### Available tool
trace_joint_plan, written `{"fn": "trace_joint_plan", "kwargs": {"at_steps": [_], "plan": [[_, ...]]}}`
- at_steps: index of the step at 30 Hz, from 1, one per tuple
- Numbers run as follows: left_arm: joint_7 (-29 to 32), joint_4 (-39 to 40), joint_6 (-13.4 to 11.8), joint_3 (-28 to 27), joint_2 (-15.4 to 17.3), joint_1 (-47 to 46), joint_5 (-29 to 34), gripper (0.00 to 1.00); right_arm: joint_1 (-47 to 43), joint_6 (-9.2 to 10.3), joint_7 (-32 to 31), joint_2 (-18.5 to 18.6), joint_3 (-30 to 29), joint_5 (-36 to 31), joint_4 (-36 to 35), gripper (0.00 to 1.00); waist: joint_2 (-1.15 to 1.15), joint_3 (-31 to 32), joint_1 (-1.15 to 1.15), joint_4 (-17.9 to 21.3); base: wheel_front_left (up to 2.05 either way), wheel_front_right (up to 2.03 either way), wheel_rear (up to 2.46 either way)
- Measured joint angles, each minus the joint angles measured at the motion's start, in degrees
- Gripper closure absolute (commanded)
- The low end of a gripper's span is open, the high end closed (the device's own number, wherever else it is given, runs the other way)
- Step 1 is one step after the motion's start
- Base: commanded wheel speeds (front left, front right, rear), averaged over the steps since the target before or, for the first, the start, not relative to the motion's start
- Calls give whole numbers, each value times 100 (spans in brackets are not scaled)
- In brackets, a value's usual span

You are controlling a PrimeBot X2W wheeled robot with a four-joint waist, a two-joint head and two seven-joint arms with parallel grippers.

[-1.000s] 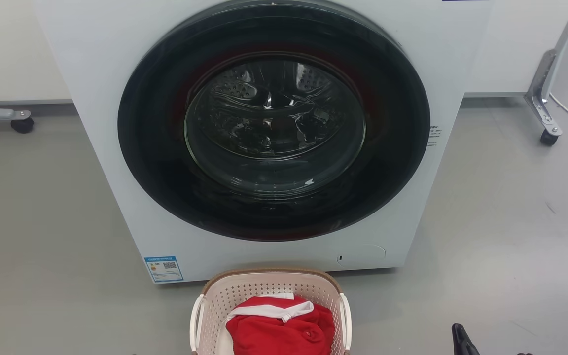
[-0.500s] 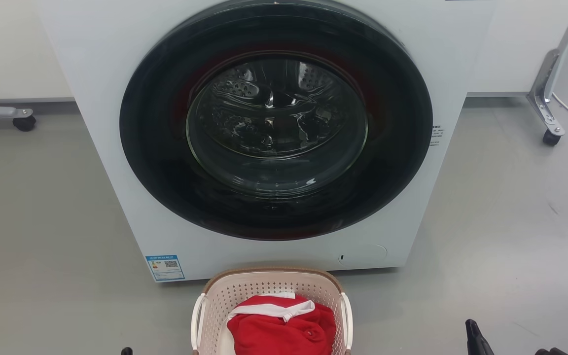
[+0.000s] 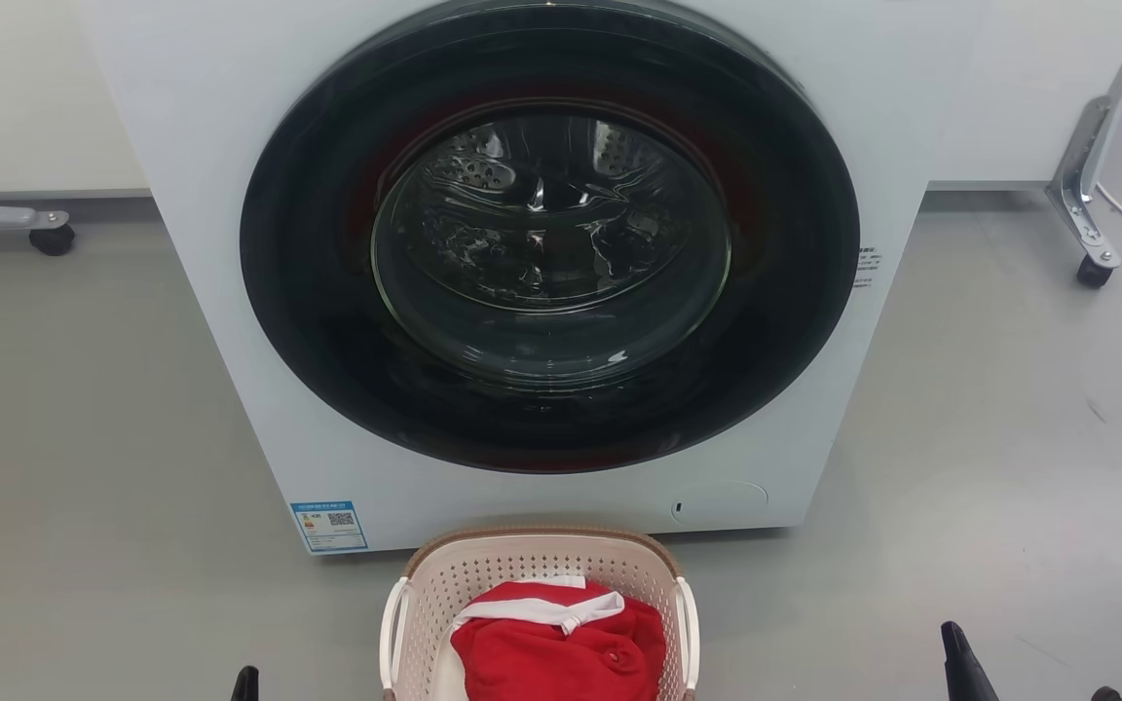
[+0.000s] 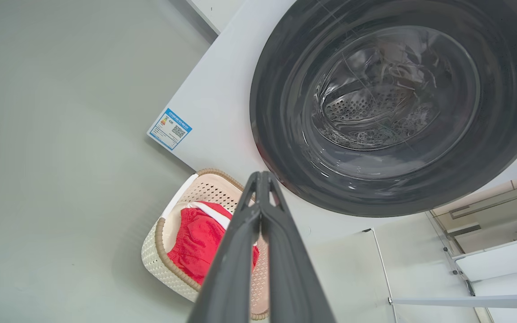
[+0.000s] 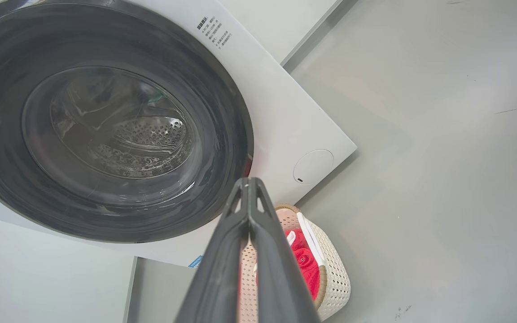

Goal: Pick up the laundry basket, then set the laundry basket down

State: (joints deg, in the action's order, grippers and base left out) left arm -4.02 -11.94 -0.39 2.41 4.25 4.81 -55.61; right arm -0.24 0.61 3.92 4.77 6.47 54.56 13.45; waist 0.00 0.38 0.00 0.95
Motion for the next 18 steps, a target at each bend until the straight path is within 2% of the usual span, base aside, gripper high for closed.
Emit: {"fn": "trace_joint_plan", "kwargs": {"at_steps": [18], "plan": [[352, -163, 247, -240, -63, -297, -1209, 100, 206, -245, -343, -73, -466, 1211, 136, 100, 0, -16, 0, -32, 0, 0, 0]]}}
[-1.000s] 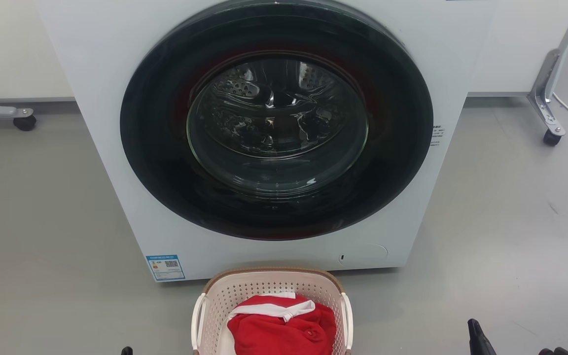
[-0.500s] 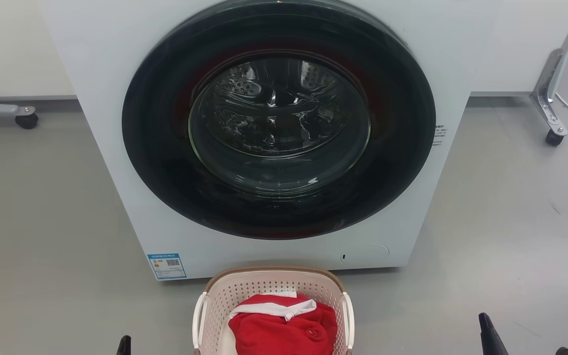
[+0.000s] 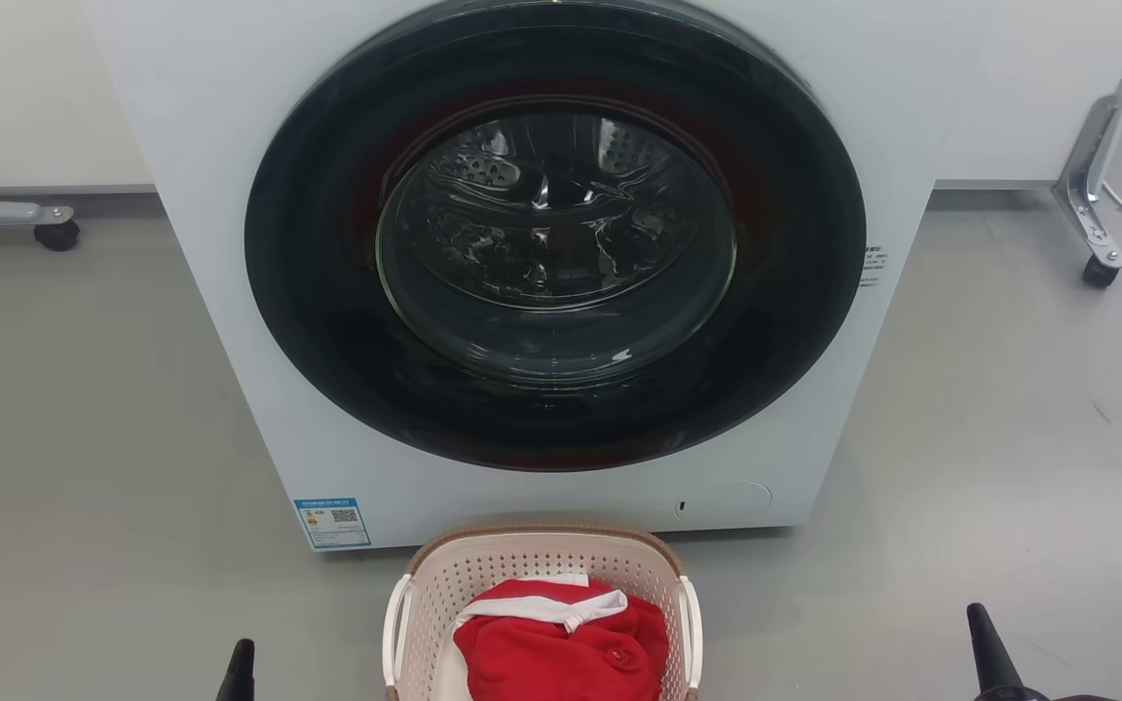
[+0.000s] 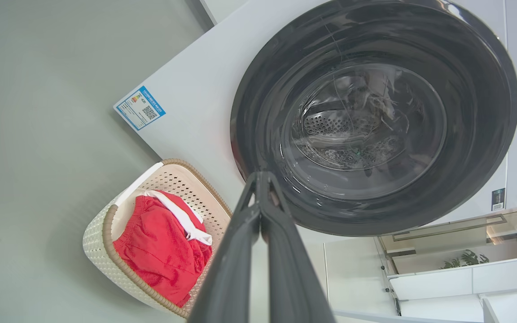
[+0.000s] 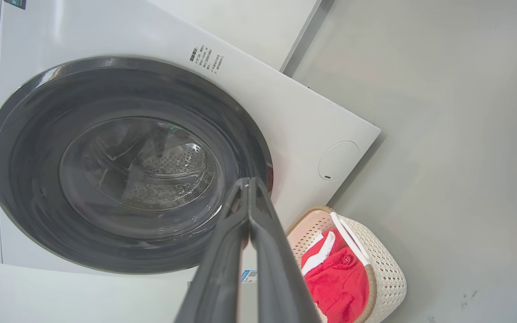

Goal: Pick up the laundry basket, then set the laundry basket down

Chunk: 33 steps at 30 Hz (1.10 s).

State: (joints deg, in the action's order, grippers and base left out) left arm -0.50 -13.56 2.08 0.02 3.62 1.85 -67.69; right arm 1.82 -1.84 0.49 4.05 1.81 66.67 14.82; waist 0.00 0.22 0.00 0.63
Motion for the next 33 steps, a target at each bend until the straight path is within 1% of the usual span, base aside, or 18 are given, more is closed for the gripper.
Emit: {"fn": "trace_joint_plan", "kwargs": {"at_steps": [3, 9, 15, 22, 25, 30, 33], "plan": [[57, -27, 51, -49, -4, -60, -162, 100, 13, -46, -53, -15, -81, 230, 20, 100, 0, -3, 0, -6, 0, 0, 0], [201, -88, 152, -153, -21, -183, -692, 100, 37, -132, -207, -44, -271, 719, 52, 100, 0, -10, 0, -18, 0, 0, 0], [337, -134, 205, -246, -37, -294, -1090, 100, 137, -229, -316, -65, -436, 1143, 87, 100, 0, -15, 0, -30, 0, 0, 0], [454, -221, 345, -345, -57, -417, -1553, 100, 175, -324, -457, -104, -626, 1662, 147, 100, 0, -22, 0, -43, 0, 0, 0], [532, -252, 358, -388, -65, -460, -1782, 100, 243, -380, -522, -113, -705, 1855, 169, 100, 0, -25, 0, -49, 0, 0, 0], [622, -287, 453, -475, -101, -541, -2134, 100, 248, -442, -619, -134, -845, 2212, 204, 100, 0, -29, 0, -58, 0, 0, 0], [681, -319, 456, -515, -112, -591, -2302, 100, 274, -481, -680, -144, -922, 2446, 221, 100, 0, -32, 0, -63, 0, 0, 0]]}}
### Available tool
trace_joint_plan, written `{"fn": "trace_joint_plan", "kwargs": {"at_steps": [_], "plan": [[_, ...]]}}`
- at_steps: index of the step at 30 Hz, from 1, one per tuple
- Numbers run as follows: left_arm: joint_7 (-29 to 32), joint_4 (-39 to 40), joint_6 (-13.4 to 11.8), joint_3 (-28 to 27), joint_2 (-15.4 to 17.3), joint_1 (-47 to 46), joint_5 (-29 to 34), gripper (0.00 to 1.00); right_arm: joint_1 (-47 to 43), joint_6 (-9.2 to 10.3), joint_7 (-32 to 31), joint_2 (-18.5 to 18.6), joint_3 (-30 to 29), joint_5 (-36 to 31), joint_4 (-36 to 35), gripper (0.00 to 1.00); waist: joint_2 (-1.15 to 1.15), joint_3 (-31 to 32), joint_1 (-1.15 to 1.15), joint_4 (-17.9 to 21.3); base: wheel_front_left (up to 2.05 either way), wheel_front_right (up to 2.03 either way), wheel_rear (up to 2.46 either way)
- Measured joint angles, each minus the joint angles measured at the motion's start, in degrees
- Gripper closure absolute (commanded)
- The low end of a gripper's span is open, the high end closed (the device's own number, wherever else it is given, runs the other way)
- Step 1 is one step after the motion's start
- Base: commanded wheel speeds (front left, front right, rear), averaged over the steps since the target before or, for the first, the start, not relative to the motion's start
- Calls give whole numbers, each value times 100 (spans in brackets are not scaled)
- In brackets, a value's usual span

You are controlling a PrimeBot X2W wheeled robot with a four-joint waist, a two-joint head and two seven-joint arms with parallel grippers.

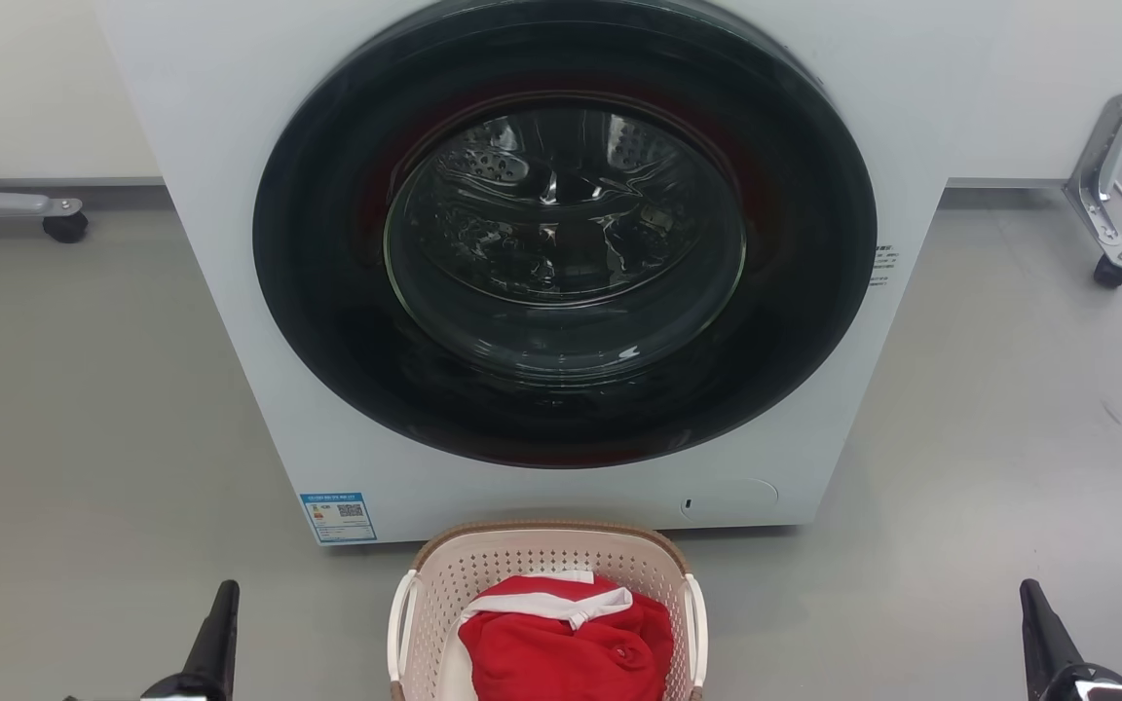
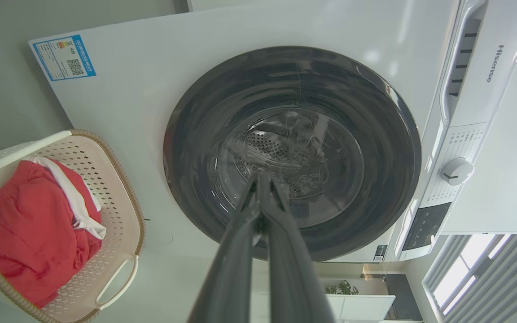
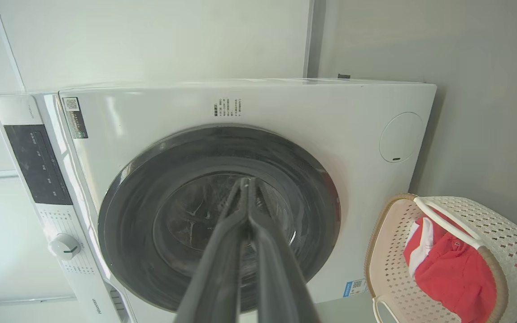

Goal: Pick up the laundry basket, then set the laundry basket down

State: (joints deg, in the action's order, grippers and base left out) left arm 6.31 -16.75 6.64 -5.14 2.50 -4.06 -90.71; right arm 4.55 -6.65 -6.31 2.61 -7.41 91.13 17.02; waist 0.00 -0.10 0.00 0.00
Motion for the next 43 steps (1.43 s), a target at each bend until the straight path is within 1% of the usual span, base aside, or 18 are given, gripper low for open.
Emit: {"fn": "trace_joint_plan", "kwargs": {"at_steps": [3, 43], "plan": [[21, -1, 43, -5, -5, -49, -97, 100, 49, -16, -19, -5, -18, 30, 5, 100, 0, 0, 0, 0, 0, 0, 0], [21, -8, 43, -7, -14, -49, -99, 100, 74, -24, -19, -10, -19, 31, 7, 100, 0, 0, 0, 0, 0, 0, 0]]}}
